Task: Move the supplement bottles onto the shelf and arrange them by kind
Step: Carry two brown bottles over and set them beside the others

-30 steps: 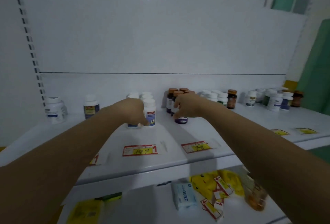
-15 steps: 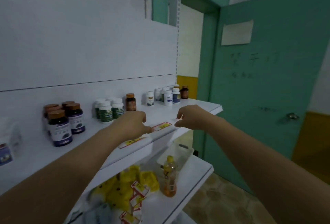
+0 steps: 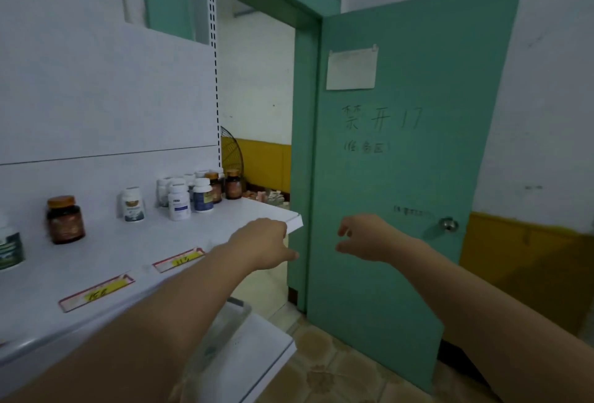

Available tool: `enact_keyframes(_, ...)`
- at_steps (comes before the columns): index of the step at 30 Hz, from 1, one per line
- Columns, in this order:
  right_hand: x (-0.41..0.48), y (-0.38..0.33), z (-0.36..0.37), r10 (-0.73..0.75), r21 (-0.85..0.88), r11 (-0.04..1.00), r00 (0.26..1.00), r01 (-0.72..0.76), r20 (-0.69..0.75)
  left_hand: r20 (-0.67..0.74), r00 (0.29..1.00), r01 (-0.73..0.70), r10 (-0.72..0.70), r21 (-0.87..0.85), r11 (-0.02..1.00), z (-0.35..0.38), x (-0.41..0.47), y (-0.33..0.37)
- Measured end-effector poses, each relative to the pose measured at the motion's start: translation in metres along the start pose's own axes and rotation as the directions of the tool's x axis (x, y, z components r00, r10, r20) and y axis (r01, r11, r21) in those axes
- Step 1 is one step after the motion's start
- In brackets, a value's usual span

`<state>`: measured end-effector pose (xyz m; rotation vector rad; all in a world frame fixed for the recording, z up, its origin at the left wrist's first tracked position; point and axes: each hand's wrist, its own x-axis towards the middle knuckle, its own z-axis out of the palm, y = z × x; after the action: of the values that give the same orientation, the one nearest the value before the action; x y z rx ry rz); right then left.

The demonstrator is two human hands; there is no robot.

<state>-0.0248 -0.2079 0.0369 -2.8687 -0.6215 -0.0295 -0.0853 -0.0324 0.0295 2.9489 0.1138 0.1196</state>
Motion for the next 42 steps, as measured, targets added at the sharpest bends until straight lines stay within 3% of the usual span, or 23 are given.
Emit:
enact_keyframes(7, 0.105, 0.013, 0.012, -0.085, 0.047, 0.995, 0.996, 0.086, -0.027, -0.075, 0.996, 0.034, -0.038, -0.051, 0.998, 0.001, 0.1, -0.019)
enact_keyframes(12, 0.186, -0.011, 0.019, -0.196, 0.034, 0.98, 0.981, 0.196, -0.01, -0.165, 0.976, 0.134, -0.144, -0.073, 0.988, -0.006, 0.155, -0.06)
enact_keyframes(18, 0.277, -0.041, 0.03, -0.323, 0.104, 0.942, 0.946, 0.32, 0.014, -0.392, 0.863, 0.315, -0.318, -0.074, 0.946, -0.014, 0.223, -0.111)
enact_keyframes(22, 0.335, -0.056, 0.045, -0.376, 0.215, 0.906, 0.927, 0.366, 0.007, -0.457, 0.789, 0.468, -0.41, 0.016, 0.884, -0.014, 0.258, -0.134)
enact_keyframes(28, 0.406, -0.08, 0.064, -0.523, 0.371, 0.782, 0.851, 0.501, -0.047, -0.434, 0.705, 0.67, -0.56, 0.149, 0.728, -0.004, 0.305, -0.188)
enact_keyframes(33, 0.445, -0.096, 0.076, -0.657, 0.529, 0.611, 0.75, 0.589, -0.076, -0.405, 0.589, 0.77, -0.699, 0.02, 0.638, -0.005, 0.323, -0.2)
enact_keyframes(36, 0.46, -0.104, 0.085, -0.683, 0.627, 0.532, 0.726, 0.569, -0.079, -0.379, 0.527, 0.813, -0.761, -0.034, 0.581, -0.008, 0.327, -0.197)
enact_keyframes(42, 0.468, -0.112, 0.092, -0.729, 0.727, 0.43, 0.681, 0.535, -0.071, -0.378, 0.485, 0.821, -0.789, -0.113, 0.559, -0.012, 0.329, -0.191)
